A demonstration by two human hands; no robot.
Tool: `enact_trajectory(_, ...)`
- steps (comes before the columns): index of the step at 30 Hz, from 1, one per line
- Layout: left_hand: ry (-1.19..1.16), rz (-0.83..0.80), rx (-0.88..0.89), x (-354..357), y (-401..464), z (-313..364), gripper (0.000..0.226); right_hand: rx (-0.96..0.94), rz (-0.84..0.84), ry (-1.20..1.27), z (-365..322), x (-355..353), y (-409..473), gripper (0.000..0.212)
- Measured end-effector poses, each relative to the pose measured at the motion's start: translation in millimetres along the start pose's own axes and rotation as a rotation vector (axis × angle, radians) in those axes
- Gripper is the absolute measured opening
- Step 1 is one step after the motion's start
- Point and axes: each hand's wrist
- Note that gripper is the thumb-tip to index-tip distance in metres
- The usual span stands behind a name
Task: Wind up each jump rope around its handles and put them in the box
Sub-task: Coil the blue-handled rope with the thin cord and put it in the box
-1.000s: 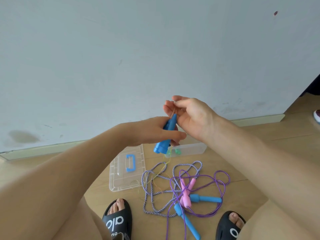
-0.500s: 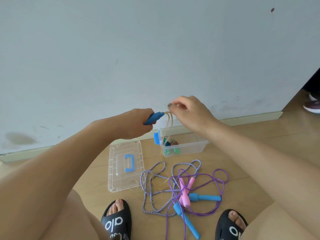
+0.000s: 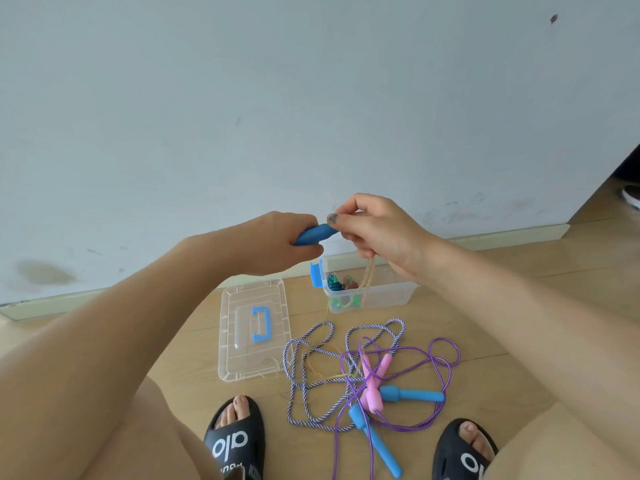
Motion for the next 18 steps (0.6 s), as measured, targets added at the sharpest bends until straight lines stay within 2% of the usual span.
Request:
enact_trajectory(3,0.038,0.043,-0.016,-3,0,1,0.032,0.015,-0.018,0.037,0,-1,1,0.015)
enact_trajectory(18,0.079,0.105,0.007,-11,-3,3,0.023,0.016,0.065,0.061,0,-3,4,0.009)
Point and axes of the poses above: each hand's wrist, its own y-axis towards the middle knuckle, its own x-axis out of the palm, z = x × y, and after that the axes turned 7 degrees about z, right-handed
